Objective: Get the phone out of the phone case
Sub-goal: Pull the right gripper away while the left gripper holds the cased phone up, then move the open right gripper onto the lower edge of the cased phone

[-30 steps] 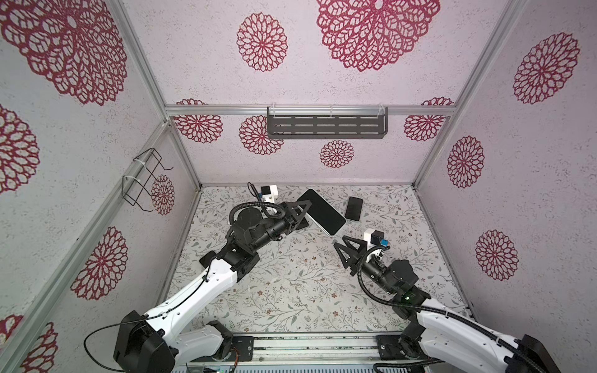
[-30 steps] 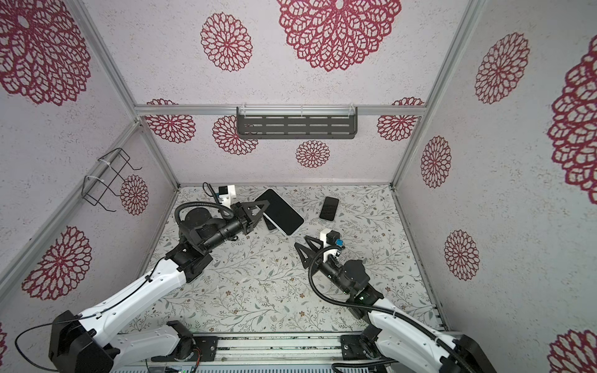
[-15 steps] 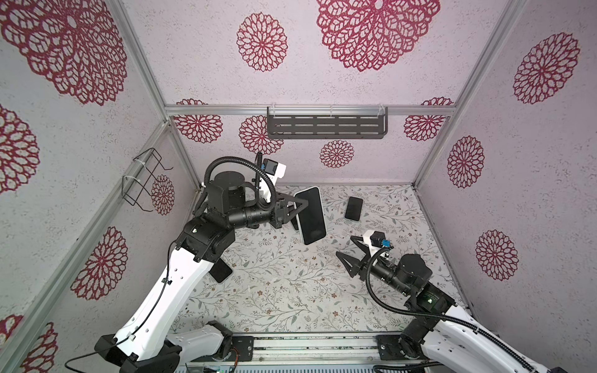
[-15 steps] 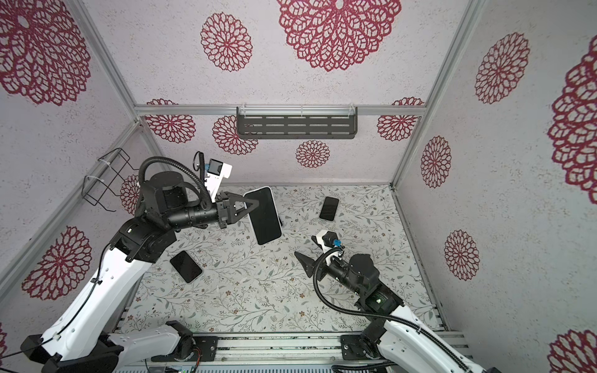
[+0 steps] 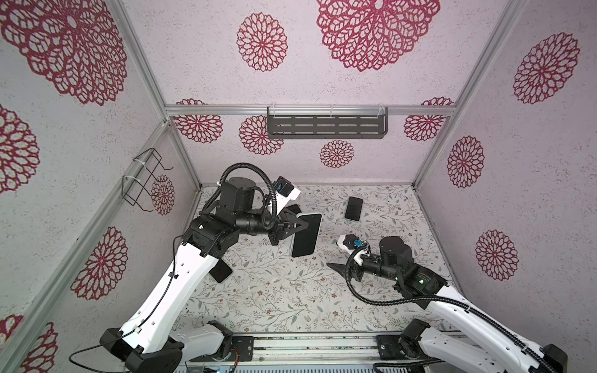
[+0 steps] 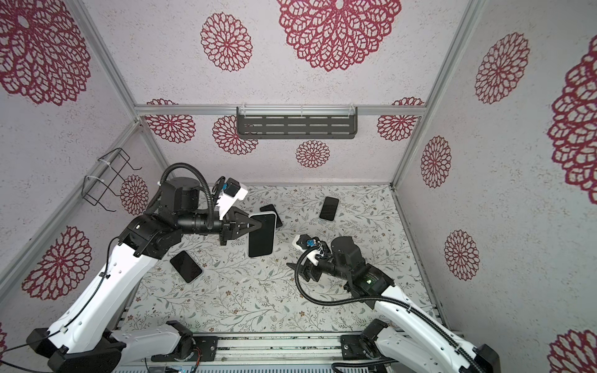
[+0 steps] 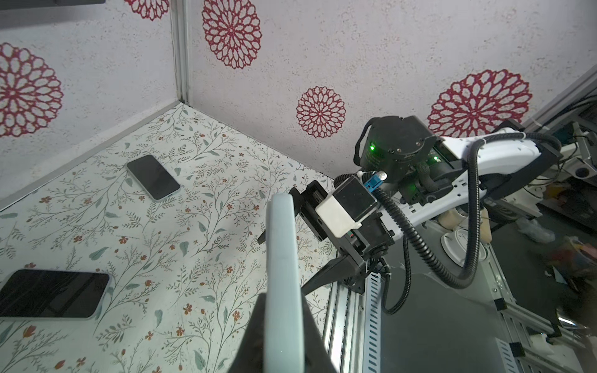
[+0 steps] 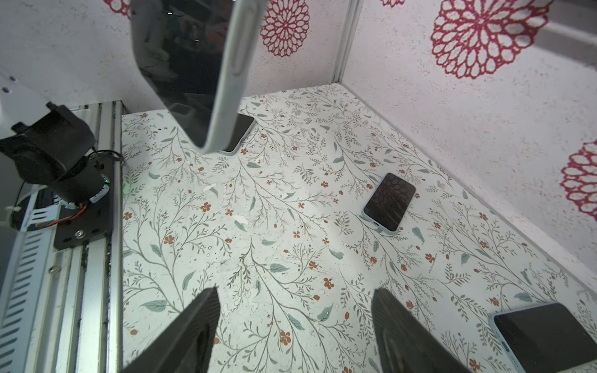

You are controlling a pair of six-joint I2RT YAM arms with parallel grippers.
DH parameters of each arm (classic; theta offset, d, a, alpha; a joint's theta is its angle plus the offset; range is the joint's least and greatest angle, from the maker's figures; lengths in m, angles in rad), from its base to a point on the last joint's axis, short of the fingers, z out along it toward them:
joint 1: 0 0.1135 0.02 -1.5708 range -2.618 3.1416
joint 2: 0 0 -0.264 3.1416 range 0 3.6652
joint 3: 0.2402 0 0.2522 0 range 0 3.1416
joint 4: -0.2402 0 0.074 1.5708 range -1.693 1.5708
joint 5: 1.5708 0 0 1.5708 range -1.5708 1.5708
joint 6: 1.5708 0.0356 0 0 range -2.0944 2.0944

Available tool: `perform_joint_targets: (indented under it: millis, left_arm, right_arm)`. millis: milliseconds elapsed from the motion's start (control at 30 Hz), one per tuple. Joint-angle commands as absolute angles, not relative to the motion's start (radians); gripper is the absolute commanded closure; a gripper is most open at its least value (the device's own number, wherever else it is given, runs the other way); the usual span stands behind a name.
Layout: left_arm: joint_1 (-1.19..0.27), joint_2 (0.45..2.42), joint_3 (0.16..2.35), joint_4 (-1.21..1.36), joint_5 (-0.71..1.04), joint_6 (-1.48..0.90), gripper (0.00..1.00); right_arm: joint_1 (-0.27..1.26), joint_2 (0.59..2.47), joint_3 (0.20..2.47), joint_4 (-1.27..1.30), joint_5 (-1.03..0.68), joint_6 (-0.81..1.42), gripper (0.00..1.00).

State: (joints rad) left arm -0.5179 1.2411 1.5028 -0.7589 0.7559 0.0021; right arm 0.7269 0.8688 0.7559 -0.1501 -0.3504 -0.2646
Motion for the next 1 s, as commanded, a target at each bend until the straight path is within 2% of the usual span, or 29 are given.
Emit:
perform_joint_targets:
  millis: [0, 333, 967]
  left_arm:
    - [-0.51, 1.207, 1.46, -0.629, 0.849, 0.049, 1.0]
    - [-0.411, 1.164, 1.26, -0.116, 1.098, -0.251, 1.0]
    - [-0.365, 1.142, 1.117, 0.109, 1.13, -0.377, 1.0]
  right_arm:
    - [0.723, 0.861, 0.813, -0.206, -0.422, -0.348, 0.24]
    - [0.722, 0.849, 0.864, -0.256, -0.508, -0.393, 0.27]
    - [0.696, 0.975, 1.01, -0.349, -0.542, -0.46, 0.4]
